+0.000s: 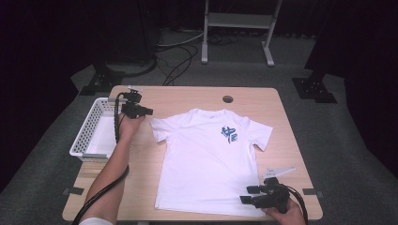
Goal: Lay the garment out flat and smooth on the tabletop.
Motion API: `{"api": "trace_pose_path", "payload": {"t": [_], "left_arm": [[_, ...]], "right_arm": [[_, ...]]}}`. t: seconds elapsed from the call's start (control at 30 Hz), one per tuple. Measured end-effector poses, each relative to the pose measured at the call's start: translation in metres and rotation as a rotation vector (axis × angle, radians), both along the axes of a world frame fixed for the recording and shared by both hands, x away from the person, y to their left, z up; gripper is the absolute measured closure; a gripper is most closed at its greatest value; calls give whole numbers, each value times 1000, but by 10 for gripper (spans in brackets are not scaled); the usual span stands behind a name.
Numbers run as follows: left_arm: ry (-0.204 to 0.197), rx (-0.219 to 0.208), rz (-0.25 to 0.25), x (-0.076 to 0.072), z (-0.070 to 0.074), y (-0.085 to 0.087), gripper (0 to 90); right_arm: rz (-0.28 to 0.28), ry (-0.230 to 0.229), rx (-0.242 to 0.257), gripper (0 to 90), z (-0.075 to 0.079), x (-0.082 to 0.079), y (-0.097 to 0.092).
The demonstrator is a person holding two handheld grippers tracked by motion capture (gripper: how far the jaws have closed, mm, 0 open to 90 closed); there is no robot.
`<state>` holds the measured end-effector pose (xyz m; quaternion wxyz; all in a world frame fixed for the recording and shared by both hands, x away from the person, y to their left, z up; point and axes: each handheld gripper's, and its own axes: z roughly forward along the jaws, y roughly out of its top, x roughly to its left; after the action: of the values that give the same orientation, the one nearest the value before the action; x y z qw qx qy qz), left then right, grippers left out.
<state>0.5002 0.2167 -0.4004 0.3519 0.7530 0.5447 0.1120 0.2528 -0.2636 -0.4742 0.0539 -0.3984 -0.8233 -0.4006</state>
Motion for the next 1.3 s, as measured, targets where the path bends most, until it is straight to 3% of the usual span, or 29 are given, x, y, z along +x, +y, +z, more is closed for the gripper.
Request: {"api": "trace_pose_path", "payload": {"t": [0.13, 0.47, 0.53, 0.63, 0.83, 1.1, 1.2, 1.3], "left_arm": [[-3, 8, -33, -3, -2, -8, 747], [33, -9, -143, -15, -20, -39, 653], [57, -6, -160, -19, -26, -46, 653], [110, 38, -195, -26, -37, -53, 653], [168, 63, -189, -31, -51, -54, 638], [169, 83, -165, -35, -49, -44, 586], [146, 67, -161, -39, -47, -41, 536], [122, 53, -174, -44, -45, -43, 504]], "right_arm": [[1, 2, -2, 404, 0, 1, 0], [0, 10, -5, 391, 1, 0, 1], [0, 13, -4, 391, 1, 0, 1], [2, 13, -4, 391, 1, 1, 1], [7, 8, -4, 387, 1, 0, 1], [13, 6, 7, 389, 0, -4, -5], [21, 30, 20, 369, 0, -5, -9], [25, 38, 1, 358, 2, -1, -8]]}}
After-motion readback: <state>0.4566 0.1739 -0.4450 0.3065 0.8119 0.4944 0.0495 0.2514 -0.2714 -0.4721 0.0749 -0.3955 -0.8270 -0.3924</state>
